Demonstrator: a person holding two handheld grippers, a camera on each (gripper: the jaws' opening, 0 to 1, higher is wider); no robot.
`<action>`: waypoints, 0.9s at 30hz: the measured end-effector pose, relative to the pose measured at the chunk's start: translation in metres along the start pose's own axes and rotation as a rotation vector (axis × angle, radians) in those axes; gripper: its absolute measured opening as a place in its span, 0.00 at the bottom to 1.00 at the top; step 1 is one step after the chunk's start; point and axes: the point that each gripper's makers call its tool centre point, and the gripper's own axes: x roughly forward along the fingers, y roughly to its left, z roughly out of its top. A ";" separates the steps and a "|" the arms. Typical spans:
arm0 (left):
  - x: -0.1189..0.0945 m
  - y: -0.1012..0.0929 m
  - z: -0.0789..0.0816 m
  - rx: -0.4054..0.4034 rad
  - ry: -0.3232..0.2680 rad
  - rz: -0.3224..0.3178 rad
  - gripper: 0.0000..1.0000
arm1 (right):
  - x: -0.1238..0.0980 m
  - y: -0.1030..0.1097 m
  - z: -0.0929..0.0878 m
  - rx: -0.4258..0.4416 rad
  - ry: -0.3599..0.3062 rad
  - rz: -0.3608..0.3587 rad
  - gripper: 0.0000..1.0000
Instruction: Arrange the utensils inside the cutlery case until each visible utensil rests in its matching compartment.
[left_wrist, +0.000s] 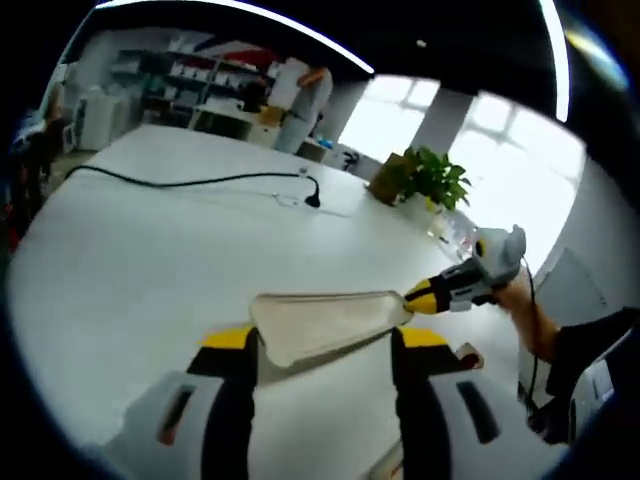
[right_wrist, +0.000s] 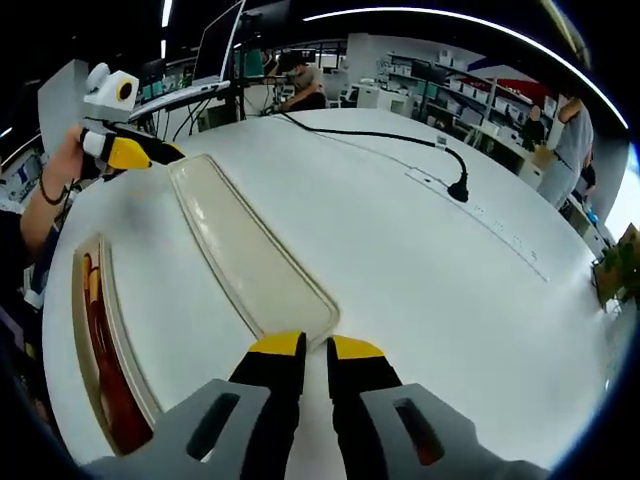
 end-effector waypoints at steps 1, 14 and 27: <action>0.000 0.000 0.002 -0.015 -0.011 -0.010 0.56 | -0.001 0.000 -0.001 0.000 -0.001 -0.001 0.07; 0.003 0.011 0.001 -0.195 -0.041 -0.060 0.39 | -0.005 -0.003 -0.004 0.010 -0.020 0.003 0.07; 0.015 -0.017 -0.010 -0.364 0.011 -0.241 0.20 | -0.007 -0.005 -0.004 0.015 -0.045 0.020 0.06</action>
